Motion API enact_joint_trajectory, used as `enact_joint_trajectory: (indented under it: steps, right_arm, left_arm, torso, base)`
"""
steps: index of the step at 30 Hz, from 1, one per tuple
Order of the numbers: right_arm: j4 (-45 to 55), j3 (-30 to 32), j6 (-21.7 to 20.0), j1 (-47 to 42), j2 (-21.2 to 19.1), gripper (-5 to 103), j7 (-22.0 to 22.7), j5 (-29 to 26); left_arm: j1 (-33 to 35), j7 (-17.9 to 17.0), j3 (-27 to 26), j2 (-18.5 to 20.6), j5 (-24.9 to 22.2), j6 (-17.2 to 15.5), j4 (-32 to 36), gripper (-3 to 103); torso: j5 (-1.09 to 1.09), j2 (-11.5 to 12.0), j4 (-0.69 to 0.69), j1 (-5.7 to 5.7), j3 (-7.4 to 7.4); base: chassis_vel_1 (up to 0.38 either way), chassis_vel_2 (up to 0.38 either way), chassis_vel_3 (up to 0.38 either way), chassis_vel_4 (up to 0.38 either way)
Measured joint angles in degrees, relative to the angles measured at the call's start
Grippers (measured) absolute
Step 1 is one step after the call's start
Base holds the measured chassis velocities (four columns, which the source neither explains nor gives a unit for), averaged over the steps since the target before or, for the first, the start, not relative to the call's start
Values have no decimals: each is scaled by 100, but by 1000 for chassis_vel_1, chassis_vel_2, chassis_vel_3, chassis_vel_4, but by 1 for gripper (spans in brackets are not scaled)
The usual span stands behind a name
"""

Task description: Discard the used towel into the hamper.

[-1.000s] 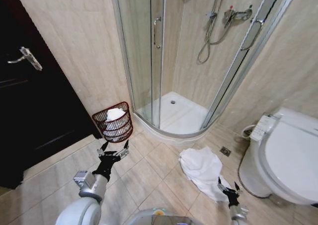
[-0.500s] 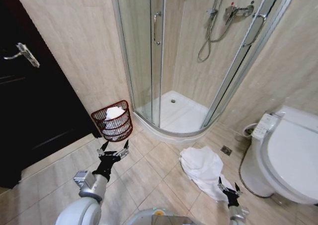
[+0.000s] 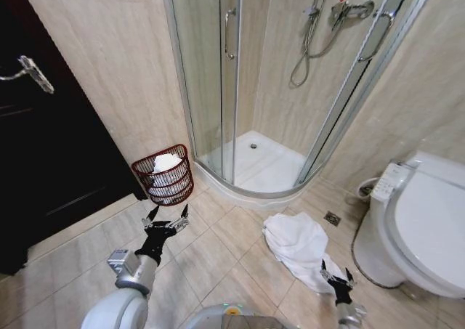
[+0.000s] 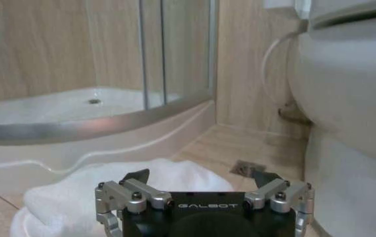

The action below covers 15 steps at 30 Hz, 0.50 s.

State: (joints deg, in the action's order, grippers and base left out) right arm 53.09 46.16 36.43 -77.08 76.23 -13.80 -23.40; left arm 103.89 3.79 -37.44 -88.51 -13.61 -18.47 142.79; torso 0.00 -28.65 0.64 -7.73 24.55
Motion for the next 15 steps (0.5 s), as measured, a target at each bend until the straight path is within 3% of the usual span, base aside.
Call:
enact_joint_trajectory:
  steps: [8, 15]
  right_arm:
    - [909, -15, -572, -290, 30, 100, 512, -17]
    - [1216, -59, -1018, -388, -87, 100, 541, -256]
  left_arm:
    - [0, 0, 0, 0, 0, 0, 0, 100]
    - [0, 0, 0, 0, 0, 0, 0, 100]
  torso:
    - [0, 177, 0, 67, -109]
    - [0, 330, -1, 122, -207]
  base:
    - [0, 0, 0, 0]
    - [0, 0, 0, 0]
